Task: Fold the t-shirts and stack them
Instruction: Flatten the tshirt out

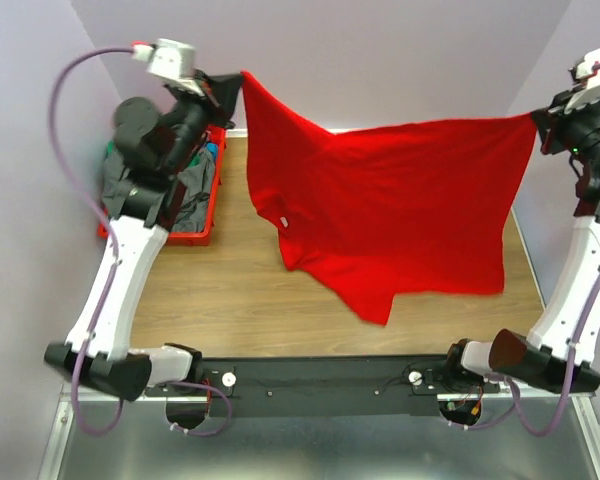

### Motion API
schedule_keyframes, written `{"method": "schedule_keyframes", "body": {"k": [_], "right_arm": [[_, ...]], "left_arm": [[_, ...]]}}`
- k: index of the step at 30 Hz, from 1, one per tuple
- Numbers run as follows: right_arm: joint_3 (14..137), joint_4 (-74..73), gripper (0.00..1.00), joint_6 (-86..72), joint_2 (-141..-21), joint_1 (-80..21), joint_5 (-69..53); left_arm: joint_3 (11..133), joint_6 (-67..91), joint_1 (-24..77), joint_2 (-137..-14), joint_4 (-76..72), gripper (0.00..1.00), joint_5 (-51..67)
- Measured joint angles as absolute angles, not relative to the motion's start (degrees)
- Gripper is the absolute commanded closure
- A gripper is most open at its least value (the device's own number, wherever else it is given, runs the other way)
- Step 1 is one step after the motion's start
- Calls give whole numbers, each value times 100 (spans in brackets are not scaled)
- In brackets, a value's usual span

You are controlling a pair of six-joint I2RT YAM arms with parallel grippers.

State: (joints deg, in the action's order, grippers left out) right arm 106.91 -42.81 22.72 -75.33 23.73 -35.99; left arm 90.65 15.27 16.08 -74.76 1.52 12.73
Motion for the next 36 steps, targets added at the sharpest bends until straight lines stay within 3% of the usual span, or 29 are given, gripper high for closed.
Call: {"method": "schedule_keyframes", "body": {"k": [11, 22, 28, 36], "right_arm": [[12829, -4298, 99, 2071, -6963, 2375, -3380], [13362, -3750, 99, 1634, -6431, 2375, -2755], [12995, -3476, 100, 1479, -6436, 2375, -2639], [10748, -3037, 100, 1282, -6641, 2375, -2803]], "left_arm": [[9974, 2095, 1608, -5953, -799, 100, 1271], [10836, 2252, 1608, -5535, -1087, 100, 1240], [10536, 2196, 1608, -5494, -1197, 100, 1055], [8952, 1938, 1608, -5911, -1468, 100, 633]]}}
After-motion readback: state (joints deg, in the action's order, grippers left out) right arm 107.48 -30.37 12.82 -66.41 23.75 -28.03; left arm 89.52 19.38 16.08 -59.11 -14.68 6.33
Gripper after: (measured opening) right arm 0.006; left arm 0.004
